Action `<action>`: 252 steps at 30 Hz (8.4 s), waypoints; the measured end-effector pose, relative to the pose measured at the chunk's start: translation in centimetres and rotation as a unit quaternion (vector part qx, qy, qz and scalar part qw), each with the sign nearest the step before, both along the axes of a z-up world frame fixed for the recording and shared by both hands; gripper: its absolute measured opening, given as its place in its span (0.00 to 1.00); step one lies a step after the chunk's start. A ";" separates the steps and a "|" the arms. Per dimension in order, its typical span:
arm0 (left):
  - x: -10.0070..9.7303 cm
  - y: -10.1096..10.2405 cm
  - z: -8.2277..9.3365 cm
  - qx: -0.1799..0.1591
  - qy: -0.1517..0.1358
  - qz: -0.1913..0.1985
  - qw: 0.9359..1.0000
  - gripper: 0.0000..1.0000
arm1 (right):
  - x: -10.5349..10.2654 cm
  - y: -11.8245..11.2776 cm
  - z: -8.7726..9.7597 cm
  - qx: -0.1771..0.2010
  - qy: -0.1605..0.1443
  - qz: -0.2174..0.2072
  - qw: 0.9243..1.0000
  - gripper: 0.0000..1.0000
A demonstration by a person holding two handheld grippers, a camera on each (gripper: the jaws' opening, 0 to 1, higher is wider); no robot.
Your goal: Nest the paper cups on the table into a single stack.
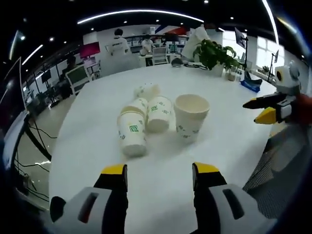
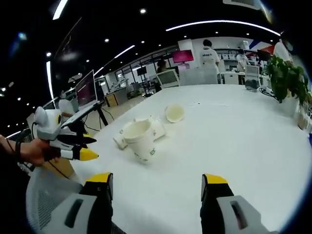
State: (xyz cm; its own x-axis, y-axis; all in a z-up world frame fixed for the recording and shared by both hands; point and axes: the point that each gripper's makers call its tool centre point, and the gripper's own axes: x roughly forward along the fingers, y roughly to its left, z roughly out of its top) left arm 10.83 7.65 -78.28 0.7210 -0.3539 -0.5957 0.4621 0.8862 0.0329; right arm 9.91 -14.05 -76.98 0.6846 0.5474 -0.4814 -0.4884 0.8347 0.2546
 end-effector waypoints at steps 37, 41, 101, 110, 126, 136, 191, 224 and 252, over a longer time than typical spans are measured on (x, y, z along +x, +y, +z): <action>0.1 1.4 0.0 -0.010 0.006 0.025 1.000 0.49 | 23.2 3.5 -0.6 -0.094 -0.038 0.043 0.994 0.59; 0.1 1.3 -0.1 -0.007 0.008 0.021 1.000 0.49 | 24.7 4.5 -1.7 -0.087 -0.036 0.042 0.995 0.58; 0.3 0.7 0.7 -0.033 -0.008 0.013 0.999 0.50 | 29.7 7.4 -0.8 -0.068 -0.007 0.036 0.997 0.00; 0.4 0.8 1.2 -0.032 -0.019 0.012 0.999 0.49 | 27.0 6.4 2.0 -0.062 -0.011 0.036 0.997 0.00; 0.2 -0.1 1.8 -0.025 -0.030 -0.010 0.999 0.49 | 21.1 5.2 4.5 -0.080 -0.033 0.077 0.993 0.00; 0.2 -0.1 1.8 -0.028 -0.034 -0.011 0.999 0.49 | 17.8 4.5 5.1 -0.107 -0.043 0.106 0.988 0.00; -0.2 -0.8 1.5 -0.027 -0.027 -0.025 0.999 0.48 | 9.5 9.0 5.3 -0.140 -0.043 0.247 0.958 0.01; 0.2 -0.1 1.3 -0.043 -0.015 -0.003 0.999 0.45 | 9.1 8.1 3.8 -0.120 -0.018 0.203 0.972 0.22; 12.1 2.1 -3.8 -0.047 0.125 0.055 0.990 0.53 | -2.3 1.0 2.9 -0.035 0.033 0.049 0.998 0.58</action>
State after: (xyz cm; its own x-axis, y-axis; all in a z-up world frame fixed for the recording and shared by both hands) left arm 22.92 9.77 -82.05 0.5927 -0.3444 -0.7281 0.3467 0.9250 -0.1553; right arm 7.65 -13.10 -74.07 0.5947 0.5744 -0.5625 -0.5534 0.8000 0.2318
